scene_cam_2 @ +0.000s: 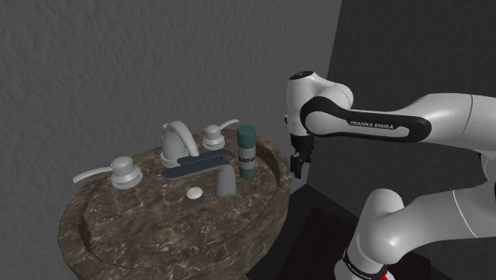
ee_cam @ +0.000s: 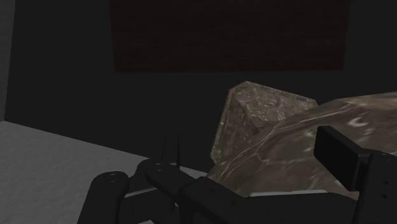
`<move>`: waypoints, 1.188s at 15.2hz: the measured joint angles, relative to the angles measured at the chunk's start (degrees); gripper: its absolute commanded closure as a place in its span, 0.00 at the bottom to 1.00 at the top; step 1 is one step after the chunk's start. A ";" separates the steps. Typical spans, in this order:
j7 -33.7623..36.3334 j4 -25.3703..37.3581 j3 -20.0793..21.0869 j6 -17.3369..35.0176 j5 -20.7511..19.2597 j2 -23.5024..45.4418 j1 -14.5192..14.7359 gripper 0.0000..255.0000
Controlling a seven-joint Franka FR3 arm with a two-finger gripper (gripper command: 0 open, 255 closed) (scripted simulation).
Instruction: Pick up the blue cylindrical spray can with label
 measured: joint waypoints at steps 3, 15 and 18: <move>0.45 2.21 0.29 -1.36 0.33 2.19 0.15 0.00; 4.50 30.69 2.88 -3.86 3.80 22.82 1.83 0.00; 5.59 39.47 3.56 -5.76 4.29 28.73 2.09 0.00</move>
